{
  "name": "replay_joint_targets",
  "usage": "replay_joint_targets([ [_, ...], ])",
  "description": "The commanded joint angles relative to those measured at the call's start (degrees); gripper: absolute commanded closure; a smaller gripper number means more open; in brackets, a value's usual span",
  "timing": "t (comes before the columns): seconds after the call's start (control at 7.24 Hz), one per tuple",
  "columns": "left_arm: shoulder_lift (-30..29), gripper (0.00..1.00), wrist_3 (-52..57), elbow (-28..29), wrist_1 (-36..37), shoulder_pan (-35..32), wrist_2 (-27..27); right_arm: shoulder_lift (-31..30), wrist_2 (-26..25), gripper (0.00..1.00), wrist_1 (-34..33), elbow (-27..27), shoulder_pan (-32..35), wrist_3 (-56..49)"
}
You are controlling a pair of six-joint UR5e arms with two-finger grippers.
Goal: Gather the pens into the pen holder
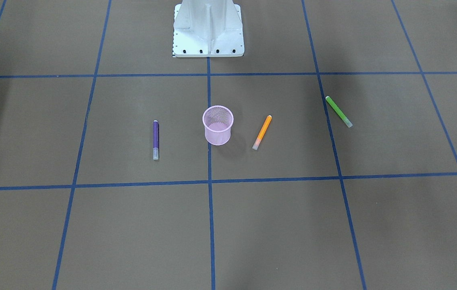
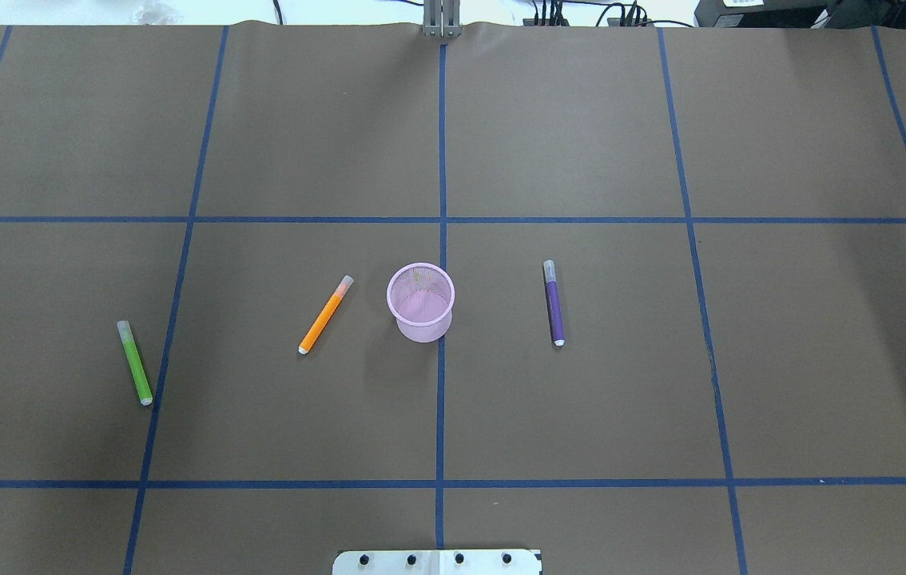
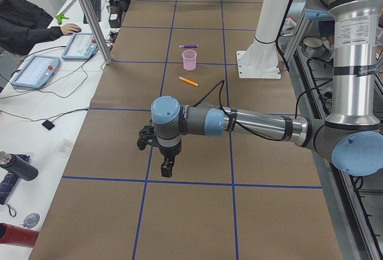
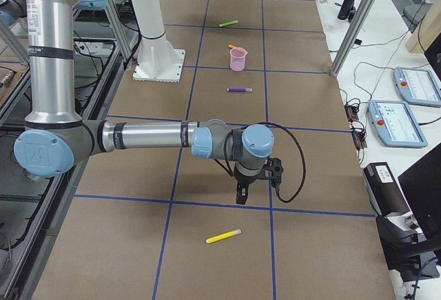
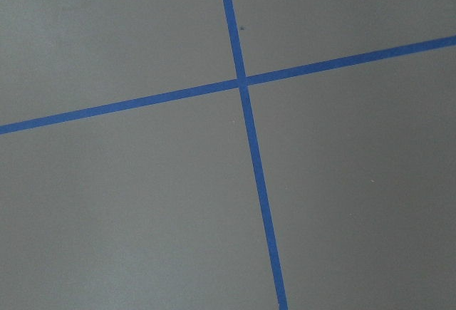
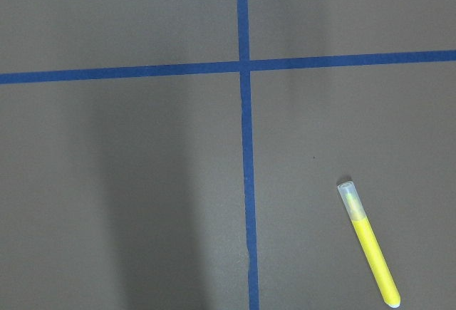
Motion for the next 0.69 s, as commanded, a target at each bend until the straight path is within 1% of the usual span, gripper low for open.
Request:
replay_joint_targets([
  [0.0, -0.2, 0.00, -0.3, 0.1, 0.0, 0.1, 0.0, 0.0, -0.1, 0.00, 0.0, -0.1, 0.0, -0.3],
  [0.55, -0.2, 0.00, -0.3, 0.1, -0.4, 0.1, -0.1, 0.0, 0.0, 0.00, 0.0, 0.3, 0.0, 0.1],
])
